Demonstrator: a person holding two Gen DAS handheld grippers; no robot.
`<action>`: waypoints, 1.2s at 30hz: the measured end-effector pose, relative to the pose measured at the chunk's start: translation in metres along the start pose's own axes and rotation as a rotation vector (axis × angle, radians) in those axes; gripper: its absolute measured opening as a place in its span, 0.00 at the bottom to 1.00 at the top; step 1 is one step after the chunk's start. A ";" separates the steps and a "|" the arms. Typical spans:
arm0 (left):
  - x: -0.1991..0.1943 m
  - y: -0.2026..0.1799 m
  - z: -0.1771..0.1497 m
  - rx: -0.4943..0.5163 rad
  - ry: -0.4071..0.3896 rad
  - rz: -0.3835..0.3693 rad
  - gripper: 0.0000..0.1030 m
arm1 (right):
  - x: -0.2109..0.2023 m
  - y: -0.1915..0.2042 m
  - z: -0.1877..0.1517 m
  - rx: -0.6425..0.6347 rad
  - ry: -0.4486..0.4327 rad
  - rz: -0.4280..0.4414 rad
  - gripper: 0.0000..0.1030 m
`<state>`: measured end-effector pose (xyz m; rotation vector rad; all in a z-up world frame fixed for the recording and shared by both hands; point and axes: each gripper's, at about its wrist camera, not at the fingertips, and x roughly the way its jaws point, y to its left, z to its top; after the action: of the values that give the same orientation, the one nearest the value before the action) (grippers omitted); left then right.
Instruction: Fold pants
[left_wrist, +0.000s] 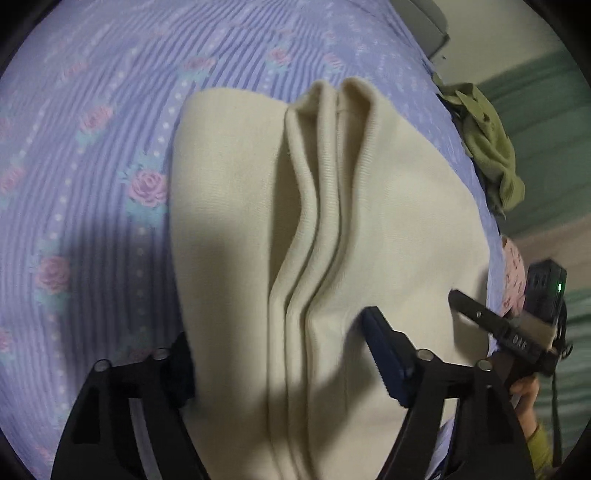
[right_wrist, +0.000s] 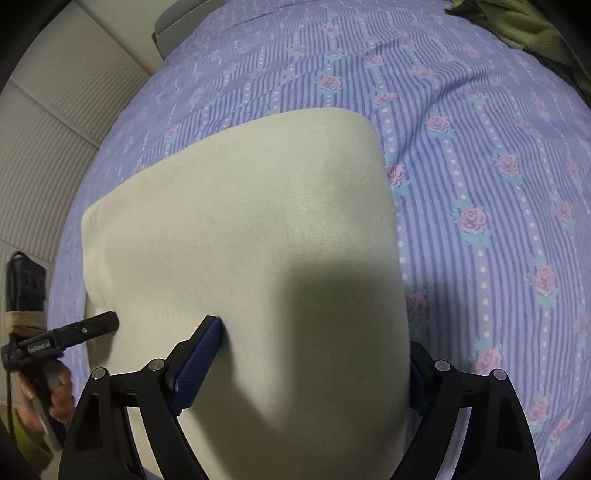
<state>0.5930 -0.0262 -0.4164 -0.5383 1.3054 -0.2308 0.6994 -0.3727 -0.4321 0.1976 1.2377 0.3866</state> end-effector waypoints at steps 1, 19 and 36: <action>0.001 -0.004 0.003 -0.006 0.010 0.010 0.70 | 0.000 -0.001 0.000 0.015 0.004 0.008 0.82; -0.113 -0.061 -0.027 0.051 -0.151 0.020 0.28 | -0.115 0.056 -0.032 -0.070 -0.157 -0.062 0.32; -0.293 -0.061 -0.112 0.254 -0.328 -0.018 0.29 | -0.257 0.199 -0.120 -0.154 -0.349 -0.125 0.32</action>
<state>0.4180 0.0275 -0.1545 -0.3541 0.9365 -0.3050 0.4797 -0.2976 -0.1743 0.0517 0.8679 0.3210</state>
